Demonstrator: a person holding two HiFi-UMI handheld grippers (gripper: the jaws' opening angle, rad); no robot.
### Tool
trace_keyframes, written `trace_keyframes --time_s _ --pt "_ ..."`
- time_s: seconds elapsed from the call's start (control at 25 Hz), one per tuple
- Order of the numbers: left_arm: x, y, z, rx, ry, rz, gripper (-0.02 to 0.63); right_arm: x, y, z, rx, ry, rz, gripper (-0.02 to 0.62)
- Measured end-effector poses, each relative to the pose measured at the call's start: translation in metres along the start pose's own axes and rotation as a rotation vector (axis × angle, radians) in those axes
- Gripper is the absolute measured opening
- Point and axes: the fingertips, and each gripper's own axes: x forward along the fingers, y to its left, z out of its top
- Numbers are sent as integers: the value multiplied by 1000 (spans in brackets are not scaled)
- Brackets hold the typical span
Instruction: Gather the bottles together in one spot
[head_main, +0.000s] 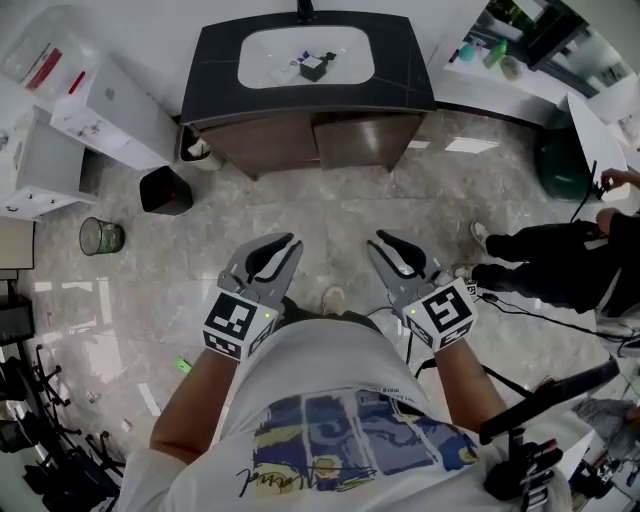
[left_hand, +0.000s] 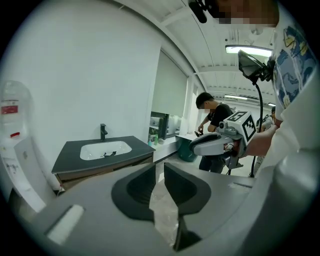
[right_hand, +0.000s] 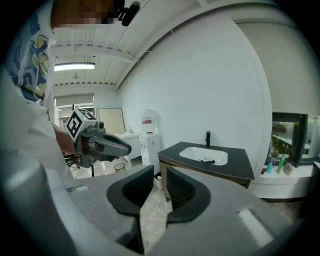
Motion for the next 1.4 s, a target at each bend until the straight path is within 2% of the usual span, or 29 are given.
trace_keyframes --time_s 0.2,0.4,0.72,0.96,1.16,1.4 --pt "36 -1 3 2 38 7 57 9 -34 -6 21 8 21 71" --pt "67 34 14 -13 54 4 57 35 -64 2 24 16 10 58" --pt "121 123 49 -10 33 -69 49 108 -110 34 22 49 -71 5" --pt "148 209 73 26 34 -120 49 181 -142 68 28 56 -117 2" --pt "177 275 72 21 69 -119 49 229 -155 81 47 65 -136 2" --pt "219 329 73 37 117 -101 75 261 -162 87 55 104 -131 2"
